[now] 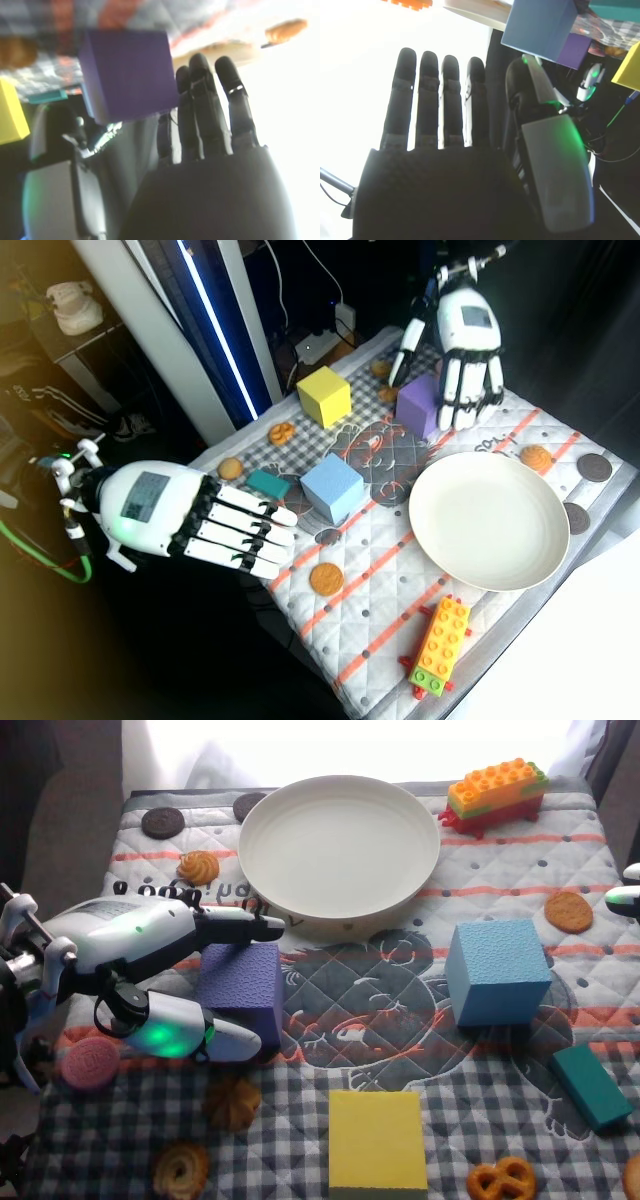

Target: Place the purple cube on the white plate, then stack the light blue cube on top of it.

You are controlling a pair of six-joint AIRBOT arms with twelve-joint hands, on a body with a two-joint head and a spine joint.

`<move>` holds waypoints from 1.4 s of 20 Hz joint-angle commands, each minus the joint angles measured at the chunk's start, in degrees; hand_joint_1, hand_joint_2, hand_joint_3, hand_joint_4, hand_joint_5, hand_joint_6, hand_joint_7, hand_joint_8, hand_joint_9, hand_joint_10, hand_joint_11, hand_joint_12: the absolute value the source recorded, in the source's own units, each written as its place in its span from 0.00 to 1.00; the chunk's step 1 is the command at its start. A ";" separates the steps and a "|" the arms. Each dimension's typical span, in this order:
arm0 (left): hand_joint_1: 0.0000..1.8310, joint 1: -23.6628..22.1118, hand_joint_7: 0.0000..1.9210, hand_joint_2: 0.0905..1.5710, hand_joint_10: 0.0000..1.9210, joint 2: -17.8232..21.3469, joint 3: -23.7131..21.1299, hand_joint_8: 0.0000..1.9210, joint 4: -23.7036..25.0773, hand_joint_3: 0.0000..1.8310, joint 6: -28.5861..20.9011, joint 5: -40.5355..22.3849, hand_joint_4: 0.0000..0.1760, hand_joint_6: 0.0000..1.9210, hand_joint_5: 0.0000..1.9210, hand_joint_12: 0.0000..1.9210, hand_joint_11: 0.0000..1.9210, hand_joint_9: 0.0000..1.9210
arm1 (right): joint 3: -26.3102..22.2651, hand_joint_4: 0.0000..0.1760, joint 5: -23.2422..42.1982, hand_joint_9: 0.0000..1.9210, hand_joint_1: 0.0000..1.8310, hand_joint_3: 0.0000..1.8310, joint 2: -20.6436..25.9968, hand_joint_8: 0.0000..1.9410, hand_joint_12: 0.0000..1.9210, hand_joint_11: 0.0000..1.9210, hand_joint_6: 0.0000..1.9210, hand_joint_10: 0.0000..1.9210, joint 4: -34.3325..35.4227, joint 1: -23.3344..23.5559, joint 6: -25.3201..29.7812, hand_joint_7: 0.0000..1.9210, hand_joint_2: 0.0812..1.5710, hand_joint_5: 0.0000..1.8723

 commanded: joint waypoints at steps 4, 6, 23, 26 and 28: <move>0.55 -0.75 0.40 0.61 0.04 -0.84 0.56 0.03 -0.77 0.00 -0.19 -6.63 0.08 0.01 0.39 0.60 0.10 0.40 | 0.41 0.19 6.68 0.22 0.40 0.00 0.27 0.00 0.14 0.14 0.00 0.00 1.15 0.57 0.15 0.23 0.83 0.29; 0.66 -0.85 0.42 0.71 0.47 -1.17 0.66 0.62 -1.77 0.00 -0.20 -8.92 0.00 0.37 0.54 0.78 0.21 0.37 | 0.43 0.17 6.68 0.21 0.40 0.00 0.27 0.00 0.14 0.13 0.00 0.00 1.15 0.57 0.15 0.23 0.83 0.28; 0.70 -21.20 0.56 0.68 0.46 -17.64 21.78 0.55 -4.85 0.00 -0.26 -0.61 0.00 0.41 0.51 0.68 0.38 0.50 | 1.47 0.16 6.66 0.22 0.42 0.00 -1.14 0.00 0.15 0.15 0.00 0.00 0.51 1.70 0.16 0.23 0.83 0.28; 0.69 -22.38 0.52 0.69 0.44 -21.63 27.39 0.62 -6.69 0.00 -0.27 3.32 0.00 0.39 0.50 0.64 0.37 0.49 | 1.98 0.16 6.62 0.22 0.40 0.00 -1.65 0.00 0.16 0.17 0.00 0.00 -0.01 2.31 0.42 0.22 0.84 0.27; 0.69 -22.89 0.48 0.70 0.53 -24.40 31.08 0.69 -7.44 0.00 -0.29 7.25 0.00 0.36 0.53 0.72 0.32 0.45 | 2.35 0.31 6.62 0.22 0.39 0.00 -1.88 0.00 0.16 0.17 0.00 0.00 -0.16 2.33 0.81 0.21 0.85 0.26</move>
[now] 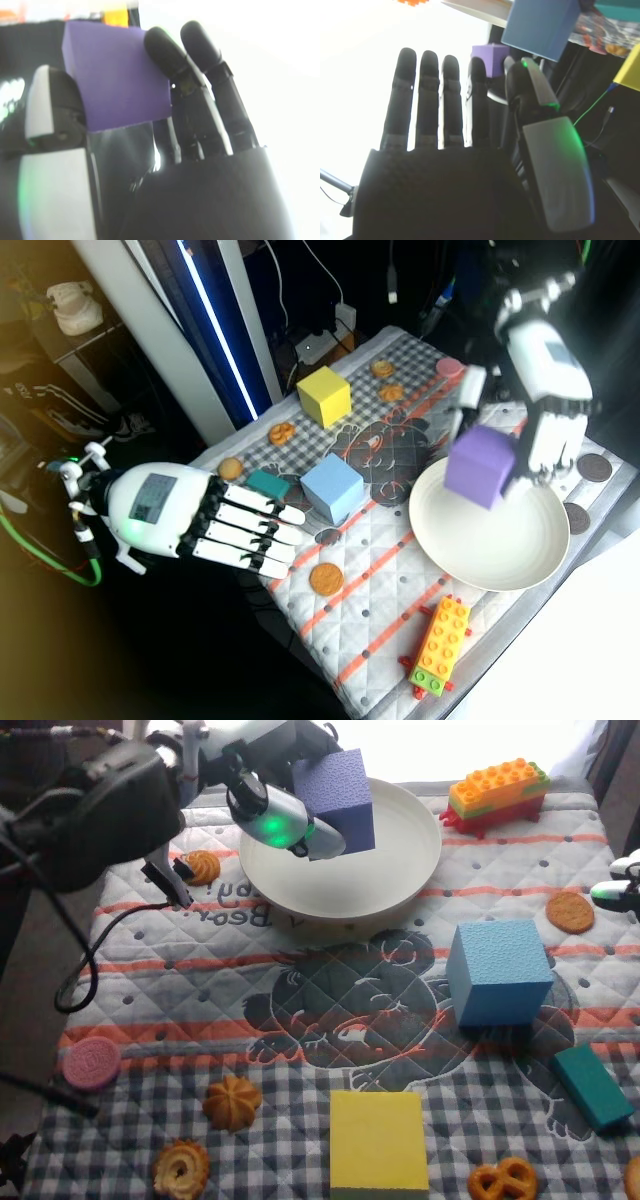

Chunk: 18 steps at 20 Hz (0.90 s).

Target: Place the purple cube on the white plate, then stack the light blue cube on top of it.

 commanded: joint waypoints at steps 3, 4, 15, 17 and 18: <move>0.61 0.17 0.40 0.70 0.63 -2.10 2.75 0.60 -0.14 0.00 -0.27 -2.04 0.00 0.49 0.50 0.77 0.25 0.35 | 0.72 0.35 6.67 0.21 0.38 0.00 -0.35 0.00 0.16 0.16 0.00 0.00 0.90 0.80 0.75 0.21 0.84 0.27; 0.58 0.75 0.37 0.70 0.63 -2.68 3.45 0.56 -0.88 0.00 -0.27 -1.57 0.36 0.52 0.50 0.78 0.21 0.33 | 0.74 0.36 6.67 0.21 0.38 0.00 -0.39 0.00 0.16 0.17 0.00 0.00 0.78 0.81 0.90 0.21 0.85 0.27; 0.43 1.45 0.23 0.60 0.24 -3.60 4.16 0.06 -2.50 0.00 -0.17 -0.86 0.58 0.00 0.20 0.66 0.00 0.18 | 0.84 0.52 6.63 0.22 0.41 0.00 -0.44 0.00 0.17 0.19 0.00 0.00 0.71 0.81 1.44 0.22 0.85 0.27; 0.42 1.44 0.12 0.55 0.03 -3.01 3.04 0.00 -1.94 0.00 -0.14 -1.69 0.87 0.00 0.08 0.54 0.00 0.16 | 0.87 0.40 6.63 0.22 0.42 0.00 -0.53 0.00 0.16 0.18 0.00 0.00 0.71 0.81 1.44 0.22 0.85 0.27; 0.42 1.44 0.12 0.55 0.03 -2.93 2.87 0.00 -1.83 0.00 -0.14 -1.78 0.87 0.00 0.08 0.54 0.00 0.16 | 0.88 0.40 6.63 0.22 0.42 0.00 -0.54 0.00 0.16 0.18 0.00 0.00 0.71 0.81 1.44 0.22 0.85 0.27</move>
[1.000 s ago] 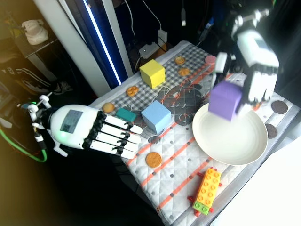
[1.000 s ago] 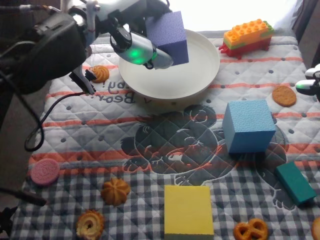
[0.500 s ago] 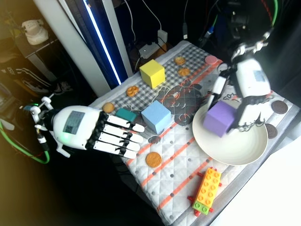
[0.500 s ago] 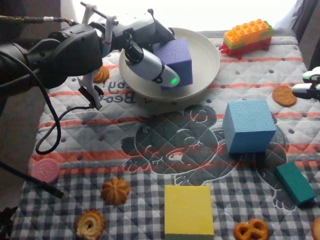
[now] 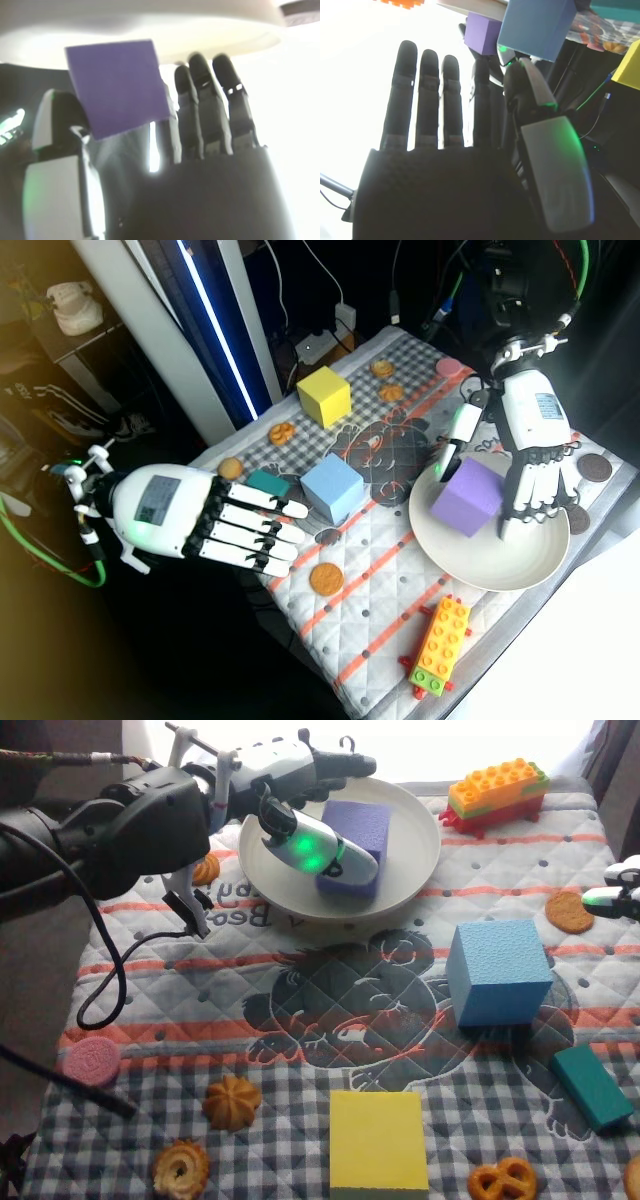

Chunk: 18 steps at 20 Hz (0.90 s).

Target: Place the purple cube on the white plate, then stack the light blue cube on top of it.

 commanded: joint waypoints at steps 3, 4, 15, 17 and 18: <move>0.44 -0.28 0.08 0.54 0.00 1.10 -1.18 0.00 1.58 0.00 -0.20 -7.18 1.00 0.00 0.05 0.50 0.00 0.14 | 0.49 0.44 6.71 0.22 0.42 0.00 -0.08 0.00 0.16 0.19 0.00 0.00 1.16 0.81 0.18 0.22 0.84 0.27; 0.44 -0.25 0.08 0.54 0.00 1.34 -1.66 0.00 1.97 0.00 -0.19 -7.48 1.00 0.00 0.04 0.52 0.00 0.14 | 0.50 0.46 6.71 0.22 0.41 0.00 -0.08 0.00 0.15 0.18 0.00 0.00 1.16 0.81 0.21 0.21 0.84 0.27; 0.44 15.43 0.00 0.54 0.00 21.97 -28.22 0.00 4.26 0.00 -7.37 -36.98 1.00 0.00 0.00 0.01 0.00 0.00 | 0.86 0.48 6.73 0.16 0.35 0.00 -0.92 0.00 0.04 0.14 0.00 0.00 -2.09 5.99 1.52 0.18 0.82 0.21; 0.46 20.21 0.02 0.55 0.00 25.29 -31.42 0.00 4.84 0.00 -11.54 -40.33 0.95 0.00 0.00 0.19 0.00 0.04 | 1.50 0.64 6.72 0.14 0.38 0.00 -2.06 0.00 0.02 0.09 0.00 0.00 -3.60 7.44 2.60 0.18 0.78 0.20; 0.46 22.46 0.03 0.56 0.00 27.16 -33.59 0.00 4.89 0.00 -11.67 -41.92 0.87 0.00 0.01 0.23 0.00 0.05 | 1.85 0.77 6.72 0.12 0.35 0.00 -2.44 0.00 0.02 0.09 0.00 0.00 -4.44 7.98 3.82 0.16 0.77 0.19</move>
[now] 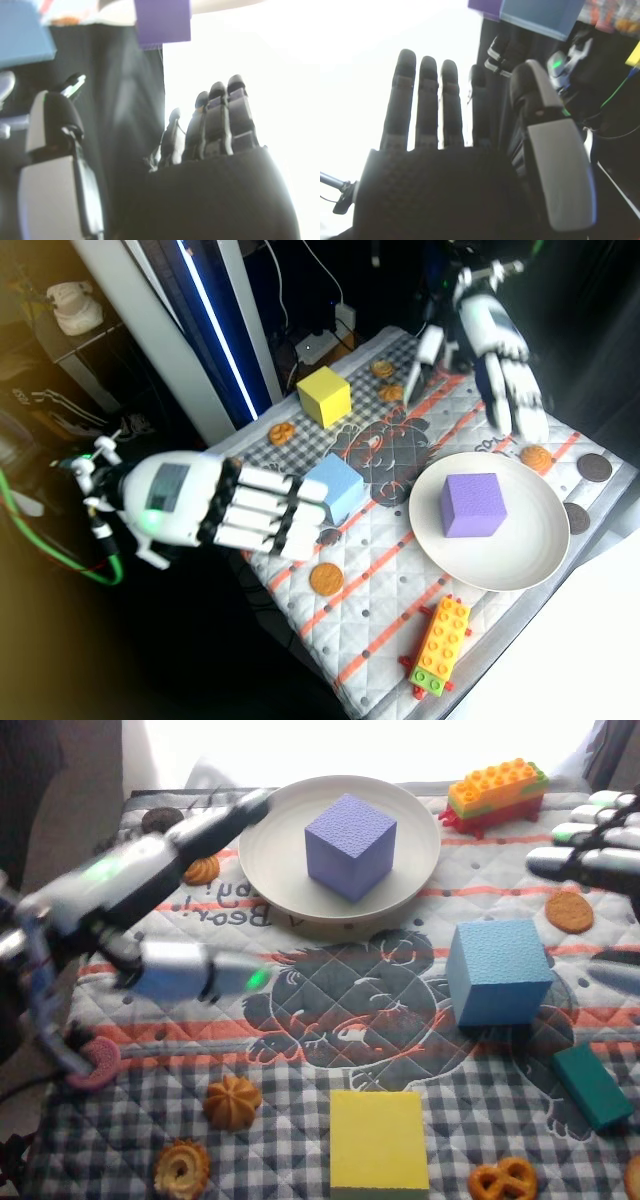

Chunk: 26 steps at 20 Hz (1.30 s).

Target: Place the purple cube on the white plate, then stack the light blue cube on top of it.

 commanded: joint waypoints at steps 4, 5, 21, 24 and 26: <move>0.50 6.61 0.06 0.57 0.01 7.63 -8.15 0.00 2.41 0.00 -0.51 -14.62 0.89 0.00 0.02 0.00 0.00 0.03 | 1.58 0.70 2.99 0.07 0.25 0.00 -1.85 0.00 0.04 0.15 0.00 0.00 -1.13 3.52 1.92 0.03 0.73 0.05; 0.49 7.77 0.07 0.57 0.00 8.58 -9.33 0.00 2.40 0.00 -0.51 -15.66 0.98 0.00 0.02 0.20 0.01 0.08 | 2.18 0.80 1.60 0.05 0.20 0.00 -2.67 0.00 0.04 0.14 0.00 0.00 -1.76 4.35 2.25 0.00 0.70 0.00; 0.49 10.53 0.05 0.57 0.00 9.25 -11.95 0.00 2.55 0.00 -1.00 -19.33 0.92 0.00 0.00 0.30 0.00 0.08 | 8.05 0.00 -9.80 0.43 0.53 0.00 -8.82 0.01 0.53 0.20 0.00 0.02 -6.89 10.19 5.86 0.41 0.62 0.31; 0.48 10.51 0.05 0.59 0.00 9.27 -11.92 0.00 2.50 0.00 -1.01 -19.67 0.83 0.00 0.00 0.28 0.00 0.07 | 8.05 0.00 -9.91 0.48 0.56 0.00 -8.90 0.02 0.67 0.19 0.00 0.05 -6.89 10.20 5.87 0.47 0.62 0.38; 0.47 10.51 0.05 0.59 0.00 9.09 -11.91 0.00 2.31 0.00 -1.01 -19.60 0.99 0.00 0.00 0.31 0.00 0.08 | 8.13 0.00 -9.91 0.46 0.66 0.00 -8.90 0.44 0.76 0.26 0.36 0.36 -6.96 10.20 6.00 0.54 0.68 0.48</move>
